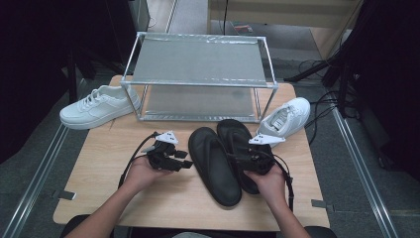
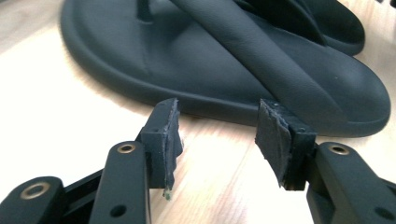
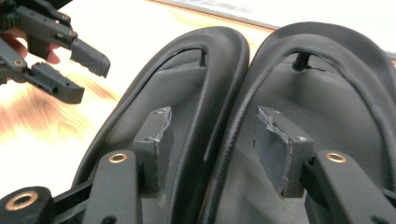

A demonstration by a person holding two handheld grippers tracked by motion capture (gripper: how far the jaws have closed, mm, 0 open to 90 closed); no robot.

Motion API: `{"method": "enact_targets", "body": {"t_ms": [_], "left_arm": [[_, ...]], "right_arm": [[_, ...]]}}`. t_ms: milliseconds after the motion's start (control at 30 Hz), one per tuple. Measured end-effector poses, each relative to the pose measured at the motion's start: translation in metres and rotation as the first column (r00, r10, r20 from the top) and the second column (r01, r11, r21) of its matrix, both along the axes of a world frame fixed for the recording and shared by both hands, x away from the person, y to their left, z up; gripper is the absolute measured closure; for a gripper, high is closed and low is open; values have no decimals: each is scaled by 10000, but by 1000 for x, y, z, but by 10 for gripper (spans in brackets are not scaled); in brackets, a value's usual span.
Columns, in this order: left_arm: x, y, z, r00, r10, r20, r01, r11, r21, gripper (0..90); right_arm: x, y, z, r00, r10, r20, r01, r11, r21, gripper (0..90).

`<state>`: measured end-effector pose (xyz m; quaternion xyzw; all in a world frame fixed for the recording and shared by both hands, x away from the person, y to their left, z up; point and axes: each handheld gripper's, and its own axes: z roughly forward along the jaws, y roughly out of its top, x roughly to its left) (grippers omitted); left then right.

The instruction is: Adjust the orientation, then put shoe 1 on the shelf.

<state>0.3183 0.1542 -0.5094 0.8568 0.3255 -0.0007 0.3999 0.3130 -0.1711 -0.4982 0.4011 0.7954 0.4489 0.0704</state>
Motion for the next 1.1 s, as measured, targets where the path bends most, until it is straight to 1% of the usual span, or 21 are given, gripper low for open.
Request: {"method": "enact_targets", "body": {"t_ms": [67, 133, 267, 400, 467, 500, 600, 700, 800, 900, 1000, 1100], "left_arm": [[1, 4, 0, 10000, 55, 30, -55, 10000, 53, 476], [2, 8, 1, 9998, 175, 91, -175, 9998, 31, 464], [2, 15, 2, 9992, 368, 151, -367, 9993, -72, 451], [4, 21, 3, 9982, 559, 200, -555, 9983, -160, 446], [4, 24, 3, 9976, 656, 236, -654, 9978, -124, 445], [4, 25, 3, 9977, 644, 193, -641, 9978, -192, 444], [3, 28, 3, 9971, 728, 205, -725, 9972, -185, 442], [3, 30, 3, 9966, 776, 260, -773, 9969, -117, 440], [2, 31, 4, 9960, 846, 291, -842, 9963, -151, 440], [2, 33, 4, 9953, 910, 320, -905, 9957, -178, 440], [2, 35, 4, 9949, 945, 344, -939, 9954, -188, 440], [2, 36, 4, 9949, 957, 316, -949, 9952, -238, 440]], "right_arm": [[-1, 3, -1, 10000, 49, -75, -50, 10000, -30, 465], [-1, 5, -2, 10000, 45, -80, -46, 9999, -119, 447], [-1, 8, -5, 9999, -16, -115, 14, 9999, -147, 415], [0, 12, -7, 9999, -21, -156, 17, 9996, -290, 410], [0, 13, -8, 9999, -48, -163, 43, 9995, -309, 401], [0, 14, -9, 9999, -83, -142, 78, 9992, -382, 400], [1, 16, -10, 9999, -148, -45, 146, 9988, -457, 406], [2, 18, -12, 9997, -204, -121, 198, 9983, -547, 405], [2, 21, -13, 9997, -263, 7, 263, 9974, -676, 407], [3, 22, -15, 9994, -339, -69, 333, 9970, -705, 413], [5, 25, -18, 9993, -385, -31, 381, 9957, -850, 424], [6, 28, -22, 9992, -396, -90, 384, 9938, -1039, 459]]}}
